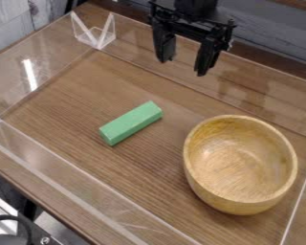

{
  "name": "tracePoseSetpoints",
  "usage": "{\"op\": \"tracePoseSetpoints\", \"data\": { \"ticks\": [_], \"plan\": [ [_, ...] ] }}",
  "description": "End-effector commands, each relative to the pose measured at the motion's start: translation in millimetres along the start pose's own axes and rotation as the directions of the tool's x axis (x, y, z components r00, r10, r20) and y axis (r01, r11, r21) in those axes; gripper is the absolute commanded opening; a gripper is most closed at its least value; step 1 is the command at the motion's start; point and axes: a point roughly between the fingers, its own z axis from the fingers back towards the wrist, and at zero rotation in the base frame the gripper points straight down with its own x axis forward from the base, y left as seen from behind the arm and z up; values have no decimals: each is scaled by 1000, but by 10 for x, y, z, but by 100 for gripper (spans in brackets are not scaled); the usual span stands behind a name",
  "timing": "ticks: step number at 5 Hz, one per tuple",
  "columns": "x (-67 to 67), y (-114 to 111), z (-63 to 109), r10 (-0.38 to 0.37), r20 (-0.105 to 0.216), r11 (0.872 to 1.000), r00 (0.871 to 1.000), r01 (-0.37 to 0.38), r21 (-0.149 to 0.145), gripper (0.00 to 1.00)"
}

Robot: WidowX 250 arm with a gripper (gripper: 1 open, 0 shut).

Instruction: Put the green block in the brown bowl

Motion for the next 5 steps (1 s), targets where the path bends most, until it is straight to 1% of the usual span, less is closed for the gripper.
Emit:
{"op": "tracePoseSetpoints", "data": {
  "ticks": [1,2,3,4,5],
  "plan": [
    [-123,102,-129,-58,-11,998,998,58,0,100],
    [-370,211,-356,-138,-25,990,990,138,5,100],
    [-591,290,-367,-193,30,981,981,192,18,100],
    [-635,351,-471,-222,56,975,973,221,27,100],
    [-618,363,-559,-244,79,970,966,243,31,100]
  ]
}}
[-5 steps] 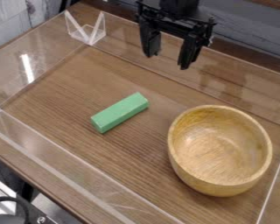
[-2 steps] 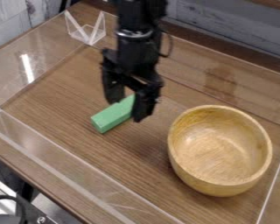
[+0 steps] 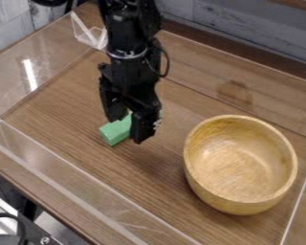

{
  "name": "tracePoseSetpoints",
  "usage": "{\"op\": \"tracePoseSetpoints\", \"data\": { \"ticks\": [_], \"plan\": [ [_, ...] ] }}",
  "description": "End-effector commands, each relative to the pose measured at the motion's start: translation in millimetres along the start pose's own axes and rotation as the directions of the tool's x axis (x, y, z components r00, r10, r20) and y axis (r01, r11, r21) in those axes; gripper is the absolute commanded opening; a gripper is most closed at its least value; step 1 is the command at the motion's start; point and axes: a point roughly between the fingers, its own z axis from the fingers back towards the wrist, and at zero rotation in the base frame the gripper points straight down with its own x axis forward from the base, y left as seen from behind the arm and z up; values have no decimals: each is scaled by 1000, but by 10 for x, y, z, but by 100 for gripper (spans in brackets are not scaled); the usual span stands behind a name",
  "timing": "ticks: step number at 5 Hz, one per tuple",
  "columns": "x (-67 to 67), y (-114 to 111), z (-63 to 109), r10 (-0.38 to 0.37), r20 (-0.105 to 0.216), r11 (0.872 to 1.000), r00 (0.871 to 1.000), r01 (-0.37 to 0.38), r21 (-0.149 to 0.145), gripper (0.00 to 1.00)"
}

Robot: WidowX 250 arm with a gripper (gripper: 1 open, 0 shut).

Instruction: Put the green block in the brown bowl

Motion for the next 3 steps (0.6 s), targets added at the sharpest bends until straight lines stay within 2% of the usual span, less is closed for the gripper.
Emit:
{"op": "tracePoseSetpoints", "data": {
  "ticks": [1,3],
  "plan": [
    [65,70,51,-5,62,1000,998,4,24,100],
    [107,112,-59,-14,82,1000,997,12,25,100]
  ]
}}
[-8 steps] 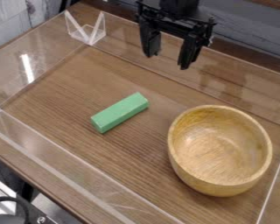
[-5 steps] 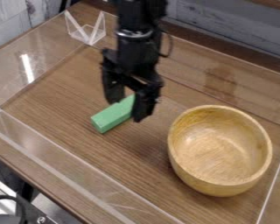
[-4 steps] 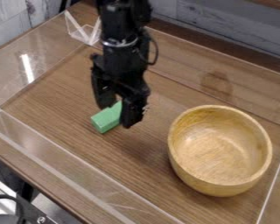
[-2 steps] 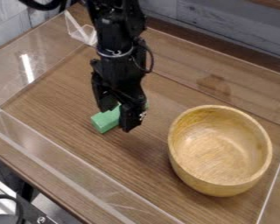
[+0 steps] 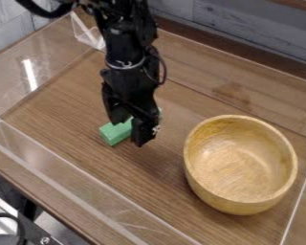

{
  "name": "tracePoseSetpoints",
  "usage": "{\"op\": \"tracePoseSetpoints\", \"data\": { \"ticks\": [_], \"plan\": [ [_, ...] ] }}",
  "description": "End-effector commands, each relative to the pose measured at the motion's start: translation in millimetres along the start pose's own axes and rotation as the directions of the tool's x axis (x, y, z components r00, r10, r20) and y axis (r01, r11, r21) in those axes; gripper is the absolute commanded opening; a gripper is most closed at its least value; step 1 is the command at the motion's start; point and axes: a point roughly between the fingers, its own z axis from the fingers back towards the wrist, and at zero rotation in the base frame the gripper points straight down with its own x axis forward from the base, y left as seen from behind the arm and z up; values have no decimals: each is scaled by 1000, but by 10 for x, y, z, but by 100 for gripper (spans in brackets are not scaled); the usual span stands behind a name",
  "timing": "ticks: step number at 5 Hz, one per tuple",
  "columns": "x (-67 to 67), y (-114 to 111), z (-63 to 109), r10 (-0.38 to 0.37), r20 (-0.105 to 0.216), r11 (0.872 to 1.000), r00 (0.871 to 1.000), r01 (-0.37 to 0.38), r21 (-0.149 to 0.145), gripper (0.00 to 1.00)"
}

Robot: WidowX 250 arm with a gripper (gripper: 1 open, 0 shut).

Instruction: Put the green block in the brown bowl

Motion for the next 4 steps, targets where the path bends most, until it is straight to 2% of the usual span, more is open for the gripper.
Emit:
{"op": "tracePoseSetpoints", "data": {
  "ticks": [1,4],
  "plan": [
    [61,72,17,9,40,1000,999,-10,15,100],
    [85,130,-121,18,47,1000,999,-19,9,100]
  ]
}}
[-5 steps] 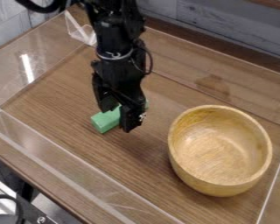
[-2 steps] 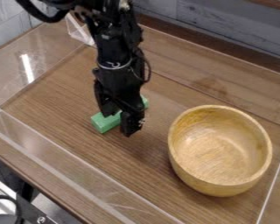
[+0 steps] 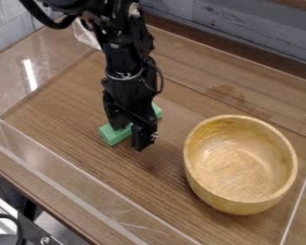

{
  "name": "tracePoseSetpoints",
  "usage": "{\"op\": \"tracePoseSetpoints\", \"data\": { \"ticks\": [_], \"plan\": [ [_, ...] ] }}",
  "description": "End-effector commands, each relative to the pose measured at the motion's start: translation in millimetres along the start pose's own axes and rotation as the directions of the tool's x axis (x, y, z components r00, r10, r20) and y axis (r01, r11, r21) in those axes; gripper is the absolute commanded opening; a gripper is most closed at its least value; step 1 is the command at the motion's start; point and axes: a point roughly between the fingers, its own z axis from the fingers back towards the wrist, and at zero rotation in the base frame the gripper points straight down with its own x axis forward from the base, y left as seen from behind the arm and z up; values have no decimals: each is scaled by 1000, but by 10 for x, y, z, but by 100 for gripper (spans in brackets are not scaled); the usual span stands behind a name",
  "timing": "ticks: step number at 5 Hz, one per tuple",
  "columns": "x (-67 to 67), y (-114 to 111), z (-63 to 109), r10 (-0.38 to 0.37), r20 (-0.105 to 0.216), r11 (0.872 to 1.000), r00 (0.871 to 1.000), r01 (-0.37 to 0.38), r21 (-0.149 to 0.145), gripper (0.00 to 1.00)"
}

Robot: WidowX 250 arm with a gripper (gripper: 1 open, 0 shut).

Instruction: Put the green block in the brown bowl

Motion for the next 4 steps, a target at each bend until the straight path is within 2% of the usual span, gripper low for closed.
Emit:
{"op": "tracePoseSetpoints", "data": {
  "ticks": [1,2,4],
  "plan": [
    [44,60,33,13,31,1000,999,-14,13,100],
    [44,67,0,18,30,1000,999,-18,10,0],
    [4,38,26,41,1,999,999,-41,-7,0]
  ]
}}
